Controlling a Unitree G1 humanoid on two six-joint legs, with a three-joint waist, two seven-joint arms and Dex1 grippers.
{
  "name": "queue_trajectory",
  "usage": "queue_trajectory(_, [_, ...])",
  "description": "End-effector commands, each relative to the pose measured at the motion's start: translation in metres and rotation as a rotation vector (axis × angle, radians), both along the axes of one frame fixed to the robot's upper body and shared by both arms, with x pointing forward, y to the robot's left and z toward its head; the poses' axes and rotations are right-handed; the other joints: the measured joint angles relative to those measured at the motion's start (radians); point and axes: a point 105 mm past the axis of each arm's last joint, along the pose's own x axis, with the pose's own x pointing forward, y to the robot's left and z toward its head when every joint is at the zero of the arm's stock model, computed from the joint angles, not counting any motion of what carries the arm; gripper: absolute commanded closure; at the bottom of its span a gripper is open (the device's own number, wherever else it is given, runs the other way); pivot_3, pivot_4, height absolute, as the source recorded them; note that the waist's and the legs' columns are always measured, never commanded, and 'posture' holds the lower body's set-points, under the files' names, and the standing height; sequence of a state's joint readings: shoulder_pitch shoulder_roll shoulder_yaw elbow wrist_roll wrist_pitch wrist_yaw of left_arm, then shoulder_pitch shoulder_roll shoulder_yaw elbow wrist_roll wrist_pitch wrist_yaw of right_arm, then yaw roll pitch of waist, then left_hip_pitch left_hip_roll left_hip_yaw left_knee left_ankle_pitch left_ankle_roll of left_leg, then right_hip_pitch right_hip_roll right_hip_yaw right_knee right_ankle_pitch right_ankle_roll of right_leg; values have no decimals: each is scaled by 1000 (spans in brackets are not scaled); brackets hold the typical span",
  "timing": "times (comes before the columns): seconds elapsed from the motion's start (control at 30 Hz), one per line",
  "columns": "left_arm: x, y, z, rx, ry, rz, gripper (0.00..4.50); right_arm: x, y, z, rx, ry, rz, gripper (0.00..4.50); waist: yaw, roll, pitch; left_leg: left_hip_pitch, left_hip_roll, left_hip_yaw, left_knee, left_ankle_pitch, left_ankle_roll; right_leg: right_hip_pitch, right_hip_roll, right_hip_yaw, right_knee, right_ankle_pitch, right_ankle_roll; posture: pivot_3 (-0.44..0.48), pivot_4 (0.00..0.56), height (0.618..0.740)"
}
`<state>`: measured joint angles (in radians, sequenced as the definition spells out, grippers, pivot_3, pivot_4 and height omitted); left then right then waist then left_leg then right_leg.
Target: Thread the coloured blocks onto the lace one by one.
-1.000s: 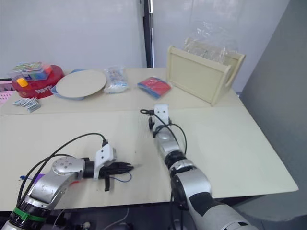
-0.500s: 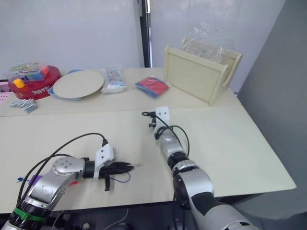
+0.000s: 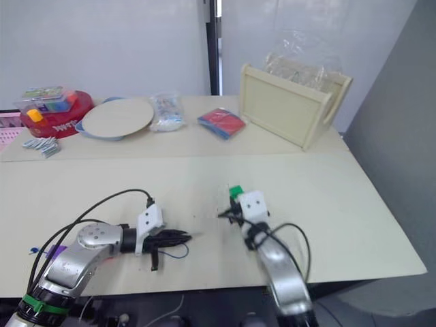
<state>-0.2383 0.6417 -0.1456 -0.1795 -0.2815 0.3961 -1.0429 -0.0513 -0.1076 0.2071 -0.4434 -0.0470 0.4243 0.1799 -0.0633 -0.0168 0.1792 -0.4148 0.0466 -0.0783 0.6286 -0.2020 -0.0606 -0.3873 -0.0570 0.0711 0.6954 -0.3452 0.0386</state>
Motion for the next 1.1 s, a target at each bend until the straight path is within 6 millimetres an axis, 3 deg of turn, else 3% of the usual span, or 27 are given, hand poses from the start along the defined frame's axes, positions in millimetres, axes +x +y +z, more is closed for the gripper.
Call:
queue_trajectory(0.03, [-1,-3,5,-15,-16,-33,4500,-32,5,12,-20,-4,82,3346,1,0,0,0,0,0,0,0,0,0,0,0,0,0,0,0,150,740])
queue_trajectory(0.13, [0,-6,4,-15,-13,-46,4500,-42,-1,-7,-52,87,93,3346,3,-1,0,2,0,0,1,0,0,3,0,0,1,0,0,0,150,740])
queue_trajectory(0.43, [3,-10,8,-17,-22,-70,4500,-30,7,-47,-99,257,96,3346,5,-2,-1,2,0,0,1,0,0,3,0,0,0,0,0,0,150,740])
queue_trajectory(0.5, [3,-10,9,-15,-23,-69,4500,-32,8,-43,-61,256,108,2312,7,-4,-2,2,0,0,1,0,0,3,0,0,0,0,0,0,150,740])
queue_trajectory(0.73, [5,-9,9,-17,-26,-61,4500,-29,-3,-14,-85,187,230,18,10,-4,-2,2,0,0,2,0,0,3,0,0,0,0,0,0,150,740])
queue_trajectory(0.9, [7,-7,9,-15,-29,-52,4500,-32,-14,1,-187,196,602,18,17,-4,-2,1,-1,0,4,0,1,3,0,0,0,0,0,0,150,740])
queue_trajectory(1.1, [6,-6,10,-11,-37,-54,4500,-2,-26,9,-390,220,910,18,17,-4,-2,3,-1,0,5,0,1,6,0,-1,-1,0,0,0,150,740])
